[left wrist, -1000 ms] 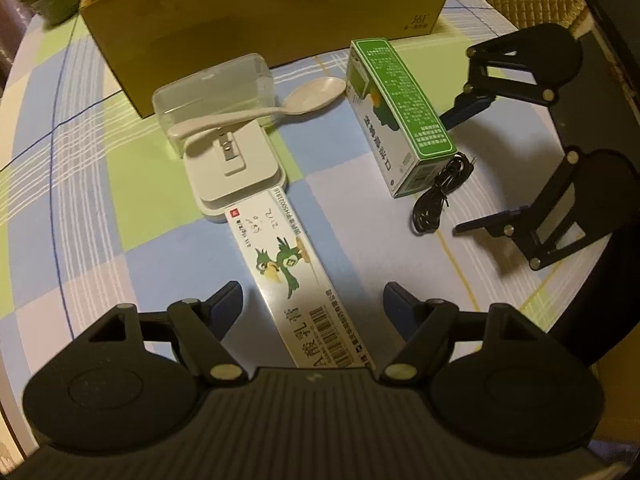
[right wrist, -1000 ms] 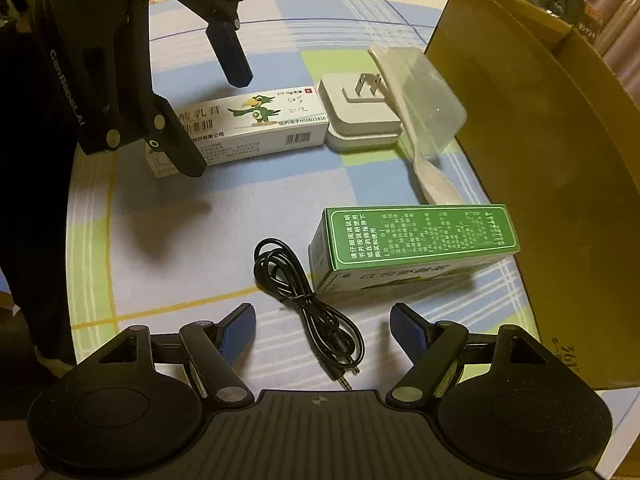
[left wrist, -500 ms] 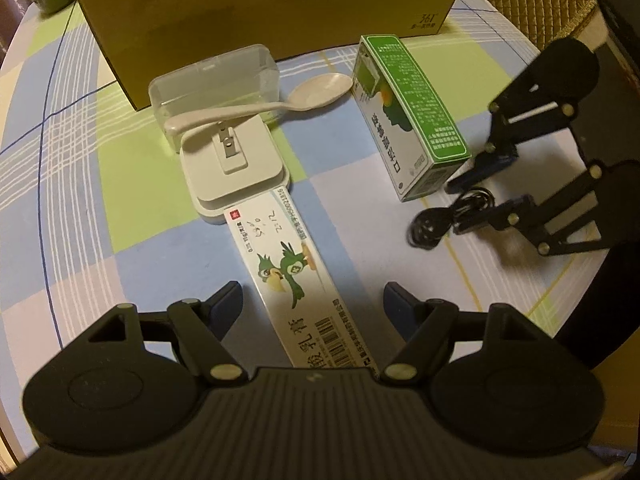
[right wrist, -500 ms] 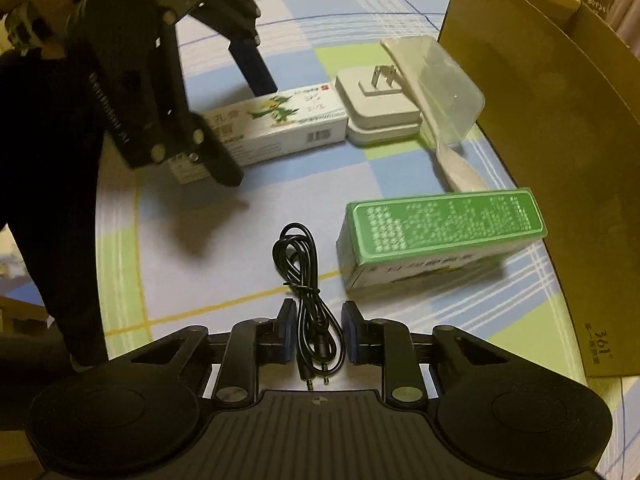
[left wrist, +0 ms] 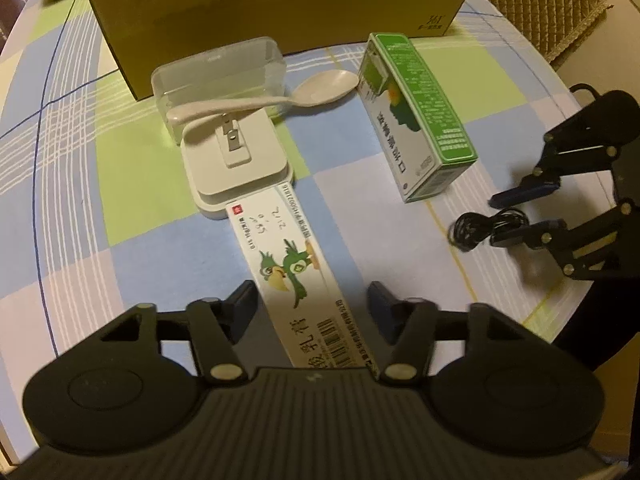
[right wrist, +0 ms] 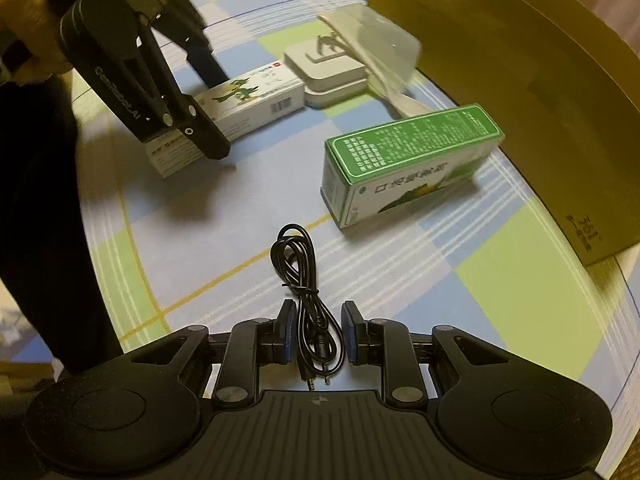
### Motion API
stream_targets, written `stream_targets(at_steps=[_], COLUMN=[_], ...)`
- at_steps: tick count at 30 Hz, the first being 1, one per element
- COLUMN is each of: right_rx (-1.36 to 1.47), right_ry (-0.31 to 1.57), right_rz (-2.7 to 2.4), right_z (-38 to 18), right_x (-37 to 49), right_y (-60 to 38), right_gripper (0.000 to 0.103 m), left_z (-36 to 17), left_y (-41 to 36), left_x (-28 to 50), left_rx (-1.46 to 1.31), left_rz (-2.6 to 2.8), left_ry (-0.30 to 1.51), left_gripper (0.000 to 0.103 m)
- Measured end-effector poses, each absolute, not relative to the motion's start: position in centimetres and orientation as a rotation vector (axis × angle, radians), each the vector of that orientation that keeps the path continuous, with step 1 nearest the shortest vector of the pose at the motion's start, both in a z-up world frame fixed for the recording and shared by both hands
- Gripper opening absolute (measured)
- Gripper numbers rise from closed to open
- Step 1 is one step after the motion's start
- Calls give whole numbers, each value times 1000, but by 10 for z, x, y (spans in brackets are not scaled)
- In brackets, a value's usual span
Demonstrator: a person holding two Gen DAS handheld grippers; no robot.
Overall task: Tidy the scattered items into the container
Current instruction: 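Close the left tool on the white ointment box with the green bird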
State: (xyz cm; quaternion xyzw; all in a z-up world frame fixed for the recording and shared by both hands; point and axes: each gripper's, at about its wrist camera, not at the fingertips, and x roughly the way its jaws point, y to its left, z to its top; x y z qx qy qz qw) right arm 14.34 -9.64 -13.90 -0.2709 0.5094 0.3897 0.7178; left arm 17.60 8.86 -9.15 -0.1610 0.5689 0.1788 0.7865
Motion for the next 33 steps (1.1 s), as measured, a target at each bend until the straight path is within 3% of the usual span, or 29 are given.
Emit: stream_targets(at_steps=[7,29,31,33], right_rx=[-571,-691,-692,-676], right_ry=[1108,1085,1081,1088], right_rz=[853,931,921,919], right_z=[-139,-141,-141,-140], right_x=[144,143,141,138], right_y=[-100,-83,-83,-83], right_gripper=[27,27,17,17], left_z=[-89,-93,-93,-91], left_y=[82,74,74,73], left_x=[176,171,171,169], left_rx=[-306,-265,-256,-256], left_rz=[353,315,308,304], left_ry=[1261,1262,1265,1263], left_gripper=[34,34,33,33])
